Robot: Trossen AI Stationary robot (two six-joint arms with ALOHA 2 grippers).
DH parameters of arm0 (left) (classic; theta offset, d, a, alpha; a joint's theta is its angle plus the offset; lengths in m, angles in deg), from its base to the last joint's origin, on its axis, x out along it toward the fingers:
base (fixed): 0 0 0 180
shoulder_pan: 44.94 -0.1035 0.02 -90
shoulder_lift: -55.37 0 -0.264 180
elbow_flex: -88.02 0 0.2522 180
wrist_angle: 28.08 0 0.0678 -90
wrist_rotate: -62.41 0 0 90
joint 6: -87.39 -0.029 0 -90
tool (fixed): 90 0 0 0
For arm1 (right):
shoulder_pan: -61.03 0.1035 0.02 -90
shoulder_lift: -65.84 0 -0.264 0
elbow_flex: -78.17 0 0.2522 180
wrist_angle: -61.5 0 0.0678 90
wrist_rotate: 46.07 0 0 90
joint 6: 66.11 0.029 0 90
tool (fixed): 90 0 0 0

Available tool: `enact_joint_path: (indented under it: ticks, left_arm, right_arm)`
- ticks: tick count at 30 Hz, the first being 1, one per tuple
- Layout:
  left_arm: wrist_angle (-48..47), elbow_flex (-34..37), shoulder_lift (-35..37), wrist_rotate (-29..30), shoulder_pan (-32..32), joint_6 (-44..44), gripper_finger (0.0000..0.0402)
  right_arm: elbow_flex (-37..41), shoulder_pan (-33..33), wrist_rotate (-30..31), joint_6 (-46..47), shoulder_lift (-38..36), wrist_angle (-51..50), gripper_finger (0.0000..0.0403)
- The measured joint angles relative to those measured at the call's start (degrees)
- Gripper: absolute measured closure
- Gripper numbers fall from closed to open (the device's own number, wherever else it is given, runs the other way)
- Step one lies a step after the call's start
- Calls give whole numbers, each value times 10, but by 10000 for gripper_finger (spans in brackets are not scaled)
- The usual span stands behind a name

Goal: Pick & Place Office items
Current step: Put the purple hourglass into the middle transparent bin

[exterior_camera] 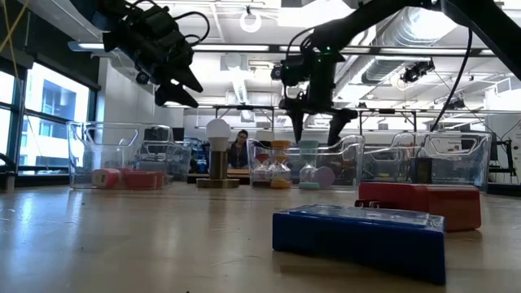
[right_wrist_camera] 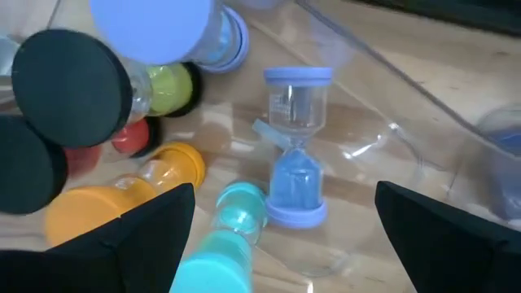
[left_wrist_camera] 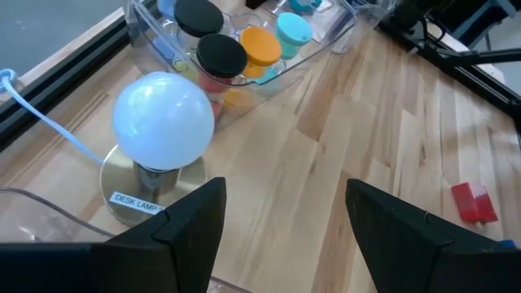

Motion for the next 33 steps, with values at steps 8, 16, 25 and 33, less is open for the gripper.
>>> enact_joint_path:
  ticks: [8, 16, 25, 33]
  left_arm:
    - [0, 0, 0, 4, -3, -22, 155]
    - [0, 0, 0, 4, -16, -23, 155]
    - [0, 0, 0, 4, -16, -34, 155]
    - [-1, 0, 0, 17, -16, -36, 155]
  right_arm:
    - [39, -1, -5, 15, 0, 37, 34]
    - [67, -7, -8, 39, 0, 68, 34]
    - [102, -12, -18, 58, 0, 100, 34]
    - [134, -12, -24, 73, 0, 140, 34]
